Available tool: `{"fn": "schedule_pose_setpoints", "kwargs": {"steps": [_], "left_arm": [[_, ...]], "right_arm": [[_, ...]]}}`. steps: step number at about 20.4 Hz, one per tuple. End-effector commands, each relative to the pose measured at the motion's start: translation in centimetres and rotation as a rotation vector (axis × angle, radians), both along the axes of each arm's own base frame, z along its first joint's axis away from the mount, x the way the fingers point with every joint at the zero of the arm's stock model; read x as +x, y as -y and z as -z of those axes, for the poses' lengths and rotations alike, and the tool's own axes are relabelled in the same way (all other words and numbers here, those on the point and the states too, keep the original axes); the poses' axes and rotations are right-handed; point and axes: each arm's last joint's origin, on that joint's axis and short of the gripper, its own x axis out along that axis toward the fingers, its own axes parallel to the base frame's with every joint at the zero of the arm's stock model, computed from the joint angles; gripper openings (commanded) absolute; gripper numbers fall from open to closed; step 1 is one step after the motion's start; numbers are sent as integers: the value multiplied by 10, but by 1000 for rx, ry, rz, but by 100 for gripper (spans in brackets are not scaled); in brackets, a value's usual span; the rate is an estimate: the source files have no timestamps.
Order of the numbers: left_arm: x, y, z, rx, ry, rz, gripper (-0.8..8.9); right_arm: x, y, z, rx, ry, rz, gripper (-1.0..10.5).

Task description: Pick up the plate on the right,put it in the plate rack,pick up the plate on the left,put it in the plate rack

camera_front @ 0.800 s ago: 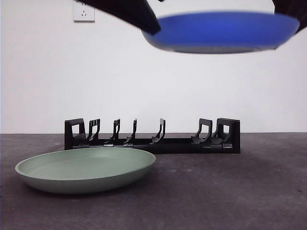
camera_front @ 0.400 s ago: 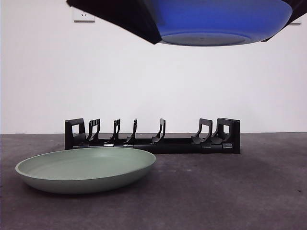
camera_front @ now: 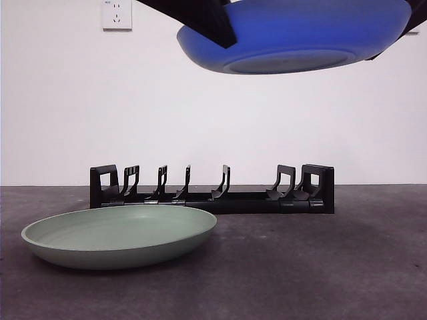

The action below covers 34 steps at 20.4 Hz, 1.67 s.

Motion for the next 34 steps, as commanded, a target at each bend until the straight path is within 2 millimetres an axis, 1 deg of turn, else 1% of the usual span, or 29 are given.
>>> {"fn": "schedule_pose_setpoints", "kwargs": {"steps": [1, 8, 12, 13, 15, 17, 18, 20, 22, 23, 25, 26, 28, 30, 31, 32, 34], "left_arm": [[2, 0, -2, -35, -5, -43, -8], [1, -2, 0, -20, -34, -59, -8], [-2, -1, 1, -11, -45, -52, -8], [-3, -1, 1, -9, -52, -52, -8], [-6, 0, 2, -20, -70, -58, -8], [-6, 0, 2, -33, -92, -52, -8], [-6, 0, 2, -45, -108, -60, -8], [-6, 0, 2, -67, -139, -75, -8], [-6, 0, 2, -101, -189, -91, -8], [-5, 0, 1, -128, -227, -98, -8], [2, 0, -1, -210, -294, -121, -8], [6, 0, -4, -267, -327, -139, -8], [19, -2, -11, -406, -368, -192, -8], [39, -8, -22, -592, -409, -271, -8], [51, -13, -27, -692, -434, -316, -8], [62, -20, -33, -786, -452, -359, -8], [83, -37, -41, -942, -460, -464, -8]], "right_arm": [[0, 0, -1, 8, -4, 5, -16], [0, 0, -1, 8, 1, 3, -10], [2, 0, -2, 14, 25, 2, 16], [3, 0, -2, 15, 33, 2, 55], [4, -1, -3, 25, 50, 2, 219], [6, -1, -5, 44, 68, -3, 334], [7, -2, -7, 58, 87, -6, 377], [8, -3, -14, 85, 125, -12, 388], [8, -3, -26, 127, 178, -22, 387], [6, -3, -38, 158, 221, -24, 387], [-1, -2, -72, 192, 351, -13, 387], [-8, 0, -90, 199, 422, 1, 387], [-27, 6, -127, 170, 572, 45, 383], [-53, 13, -154, 128, 689, 96, 382], [-66, 16, -162, 128, 710, 98, 378], [-78, 18, -165, 125, 713, 92, 378], [-94, 21, -163, 93, 682, 79, 378]]}}
